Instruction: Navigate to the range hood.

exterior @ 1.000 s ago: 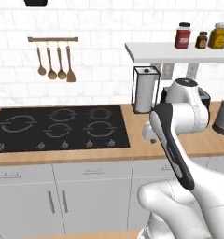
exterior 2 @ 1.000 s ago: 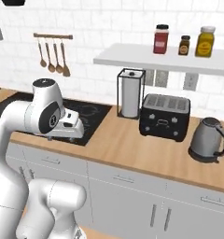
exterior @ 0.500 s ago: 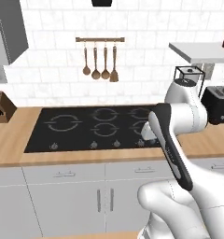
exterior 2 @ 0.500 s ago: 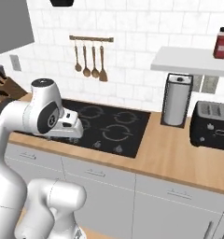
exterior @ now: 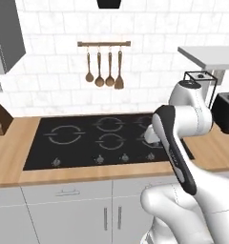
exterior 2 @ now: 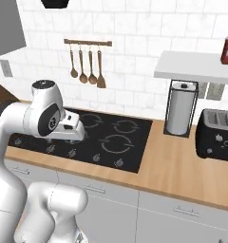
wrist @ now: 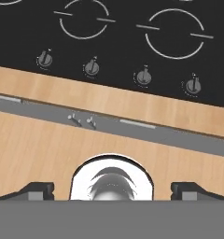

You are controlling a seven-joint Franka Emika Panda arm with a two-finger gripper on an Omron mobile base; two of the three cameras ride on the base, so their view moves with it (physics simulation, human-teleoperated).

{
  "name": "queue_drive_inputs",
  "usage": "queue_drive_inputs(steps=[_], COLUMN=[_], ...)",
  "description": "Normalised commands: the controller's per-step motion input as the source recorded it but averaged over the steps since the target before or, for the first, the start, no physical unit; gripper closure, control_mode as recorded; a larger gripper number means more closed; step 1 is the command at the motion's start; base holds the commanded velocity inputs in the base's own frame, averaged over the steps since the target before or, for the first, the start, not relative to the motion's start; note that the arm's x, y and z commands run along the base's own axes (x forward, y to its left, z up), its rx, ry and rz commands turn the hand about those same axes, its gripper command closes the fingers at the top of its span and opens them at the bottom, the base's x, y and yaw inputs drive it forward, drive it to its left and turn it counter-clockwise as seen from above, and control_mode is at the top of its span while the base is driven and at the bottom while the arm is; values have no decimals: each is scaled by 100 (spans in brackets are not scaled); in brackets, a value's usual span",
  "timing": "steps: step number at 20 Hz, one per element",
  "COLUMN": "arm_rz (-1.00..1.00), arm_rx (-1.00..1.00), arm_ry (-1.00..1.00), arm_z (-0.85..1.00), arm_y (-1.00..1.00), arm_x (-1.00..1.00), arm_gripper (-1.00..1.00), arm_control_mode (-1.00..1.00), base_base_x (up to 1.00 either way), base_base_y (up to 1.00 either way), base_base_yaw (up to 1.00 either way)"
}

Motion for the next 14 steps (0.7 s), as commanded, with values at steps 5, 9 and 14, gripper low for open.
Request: queue_drive_inputs(steps=[5, 9, 14], arm_rz=[0, 0, 0], arm_rx=[0, 0, 0], arm_ry=[0, 0, 0], arm_z=[0, 0, 0], arm_y=[0, 0, 0], arm_x=[0, 0, 0], arm_gripper=[-100, -100, -100], arm_control_mode=[100, 100, 100], base_base_x=[46, 28, 43], base_base_y=[64, 75, 28], base_base_yaw=[-6, -5, -8])
